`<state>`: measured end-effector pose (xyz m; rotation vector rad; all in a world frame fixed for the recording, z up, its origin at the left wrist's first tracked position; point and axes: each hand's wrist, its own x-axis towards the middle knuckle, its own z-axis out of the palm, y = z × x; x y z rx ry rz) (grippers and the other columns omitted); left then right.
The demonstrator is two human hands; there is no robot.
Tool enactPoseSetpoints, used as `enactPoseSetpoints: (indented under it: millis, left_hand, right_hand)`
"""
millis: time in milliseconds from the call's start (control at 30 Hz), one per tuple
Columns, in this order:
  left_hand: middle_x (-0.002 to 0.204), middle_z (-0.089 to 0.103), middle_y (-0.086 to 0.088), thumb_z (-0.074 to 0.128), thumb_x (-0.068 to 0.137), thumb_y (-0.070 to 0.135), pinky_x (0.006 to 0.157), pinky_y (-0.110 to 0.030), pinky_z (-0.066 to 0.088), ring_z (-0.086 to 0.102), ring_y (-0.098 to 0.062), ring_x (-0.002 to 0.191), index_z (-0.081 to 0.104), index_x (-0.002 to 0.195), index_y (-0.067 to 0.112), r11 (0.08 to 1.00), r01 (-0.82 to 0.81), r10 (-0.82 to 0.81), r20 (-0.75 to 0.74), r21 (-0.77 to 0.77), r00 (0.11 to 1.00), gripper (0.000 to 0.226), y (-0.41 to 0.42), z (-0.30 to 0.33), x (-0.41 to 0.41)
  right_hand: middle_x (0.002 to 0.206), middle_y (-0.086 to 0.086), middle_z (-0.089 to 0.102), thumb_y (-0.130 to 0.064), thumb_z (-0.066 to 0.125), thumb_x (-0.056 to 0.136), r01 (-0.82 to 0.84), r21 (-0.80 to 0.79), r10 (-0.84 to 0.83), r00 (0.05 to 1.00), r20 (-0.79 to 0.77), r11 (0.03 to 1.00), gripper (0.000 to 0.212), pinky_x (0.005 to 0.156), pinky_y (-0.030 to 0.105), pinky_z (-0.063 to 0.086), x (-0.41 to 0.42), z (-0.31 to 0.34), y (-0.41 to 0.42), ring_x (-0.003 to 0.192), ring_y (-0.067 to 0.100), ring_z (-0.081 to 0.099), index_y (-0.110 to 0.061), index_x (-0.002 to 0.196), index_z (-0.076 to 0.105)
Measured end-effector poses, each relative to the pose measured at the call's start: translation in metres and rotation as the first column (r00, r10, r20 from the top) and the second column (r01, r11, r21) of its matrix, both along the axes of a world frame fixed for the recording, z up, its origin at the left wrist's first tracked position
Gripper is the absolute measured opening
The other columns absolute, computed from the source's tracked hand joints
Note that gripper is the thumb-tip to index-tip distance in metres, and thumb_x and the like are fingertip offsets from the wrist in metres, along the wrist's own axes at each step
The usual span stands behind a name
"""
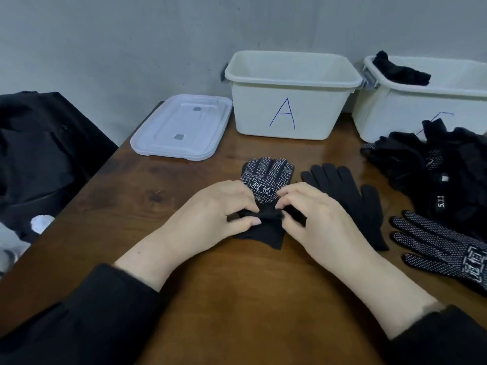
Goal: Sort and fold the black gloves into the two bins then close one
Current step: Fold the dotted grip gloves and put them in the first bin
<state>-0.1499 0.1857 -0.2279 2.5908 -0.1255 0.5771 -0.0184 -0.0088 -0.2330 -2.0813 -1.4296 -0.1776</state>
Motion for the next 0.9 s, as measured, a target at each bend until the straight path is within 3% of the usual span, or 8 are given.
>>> enactPoseSetpoints:
  millis: [167,267,367,467,533,733,833,900]
  left_hand:
    - [0.098,0.070,0.012,0.069,0.089,0.046,0.082,-0.027,0.052,0.066,-0.010,0.089,0.078,0.097,0.018,0.989,0.021,-0.039,-0.121,-0.145,0.992,0.030,0.000,0.004,-0.006]
    - [0.103,0.067,0.013,0.071,0.092,0.033,0.083,-0.021,0.049,0.064,-0.015,0.090,0.077,0.102,0.021,0.975,-0.023,-0.002,-0.113,-0.221,0.994,0.017,0.004,0.004,-0.006]
    - [0.105,0.063,0.014,0.074,0.092,0.028,0.094,-0.030,0.044,0.058,-0.015,0.097,0.077,0.101,0.026,0.992,-0.040,0.017,-0.185,-0.123,0.983,0.010,0.013,-0.001,-0.005]
    - [0.105,0.061,0.017,0.072,0.089,0.039,0.100,-0.034,0.035,0.051,-0.009,0.101,0.078,0.100,0.033,0.999,-0.035,0.026,-0.232,-0.035,0.972,0.014,0.016,-0.005,-0.004]
    - [0.104,0.060,0.017,0.068,0.088,0.047,0.100,-0.032,0.033,0.050,-0.007,0.102,0.078,0.100,0.036,0.999,-0.050,0.046,-0.217,-0.012,0.975,0.019,0.015,-0.004,-0.004]
    - [0.114,0.055,0.021,0.059,0.083,0.068,0.103,-0.022,0.024,0.046,-0.004,0.113,0.075,0.111,0.037,0.999,-0.007,0.016,-0.197,0.048,0.980,0.045,0.010,-0.002,-0.005]
    - [0.122,0.049,0.020,0.060,0.075,0.076,0.108,-0.022,0.019,0.039,-0.001,0.119,0.067,0.126,0.036,0.993,-0.007,0.036,-0.245,0.116,0.969,0.065,0.006,-0.002,-0.006]
    - [0.119,0.051,0.018,0.060,0.079,0.072,0.106,-0.028,0.025,0.043,-0.004,0.115,0.067,0.123,0.035,0.989,-0.014,0.049,-0.235,0.150,0.971,0.058,0.002,-0.002,-0.004]
  right_hand:
    - [0.114,-0.011,0.063,-0.015,0.072,0.088,-0.006,-0.116,0.007,1.000,0.009,0.993,0.011,0.095,0.040,0.044,0.002,-0.004,-0.002,0.109,0.014,0.056,-0.023,0.096,0.071]
    - [0.111,-0.012,0.058,-0.014,0.065,0.091,0.032,-0.085,-0.028,0.999,0.045,0.996,0.015,0.093,0.039,0.041,0.001,0.002,-0.004,0.104,0.015,0.053,-0.024,0.100,0.071]
    - [0.112,-0.017,0.056,-0.031,0.057,0.096,-0.061,-0.092,0.060,0.998,-0.013,0.994,0.019,0.098,0.037,0.040,-0.001,0.007,-0.008,0.107,0.009,0.051,-0.027,0.109,0.070]
    - [0.117,-0.023,0.049,-0.057,0.055,0.092,-0.182,-0.267,0.167,0.983,-0.079,0.946,0.038,0.110,0.033,0.030,-0.003,0.005,-0.011,0.116,0.002,0.045,-0.034,0.120,0.067]
    - [0.118,-0.025,0.046,-0.063,0.058,0.087,-0.188,-0.315,0.167,0.982,-0.092,0.930,0.044,0.114,0.030,0.023,-0.002,0.004,-0.012,0.118,0.000,0.041,-0.038,0.123,0.064]
    - [0.104,-0.018,0.058,-0.037,0.059,0.093,-0.087,-0.211,0.100,0.994,0.051,0.974,0.018,0.101,0.039,0.040,-0.007,0.001,-0.006,0.099,0.005,0.052,-0.027,0.103,0.071]
    - [0.100,-0.018,0.061,-0.033,0.055,0.096,-0.065,-0.144,0.065,0.998,-0.004,0.988,0.016,0.097,0.040,0.043,-0.006,0.002,-0.006,0.097,0.006,0.055,-0.025,0.099,0.067]
    - [0.099,-0.019,0.060,-0.036,0.053,0.096,-0.063,-0.134,0.056,0.997,-0.054,0.989,0.016,0.099,0.039,0.042,-0.004,0.003,-0.009,0.098,0.004,0.055,-0.027,0.100,0.066]
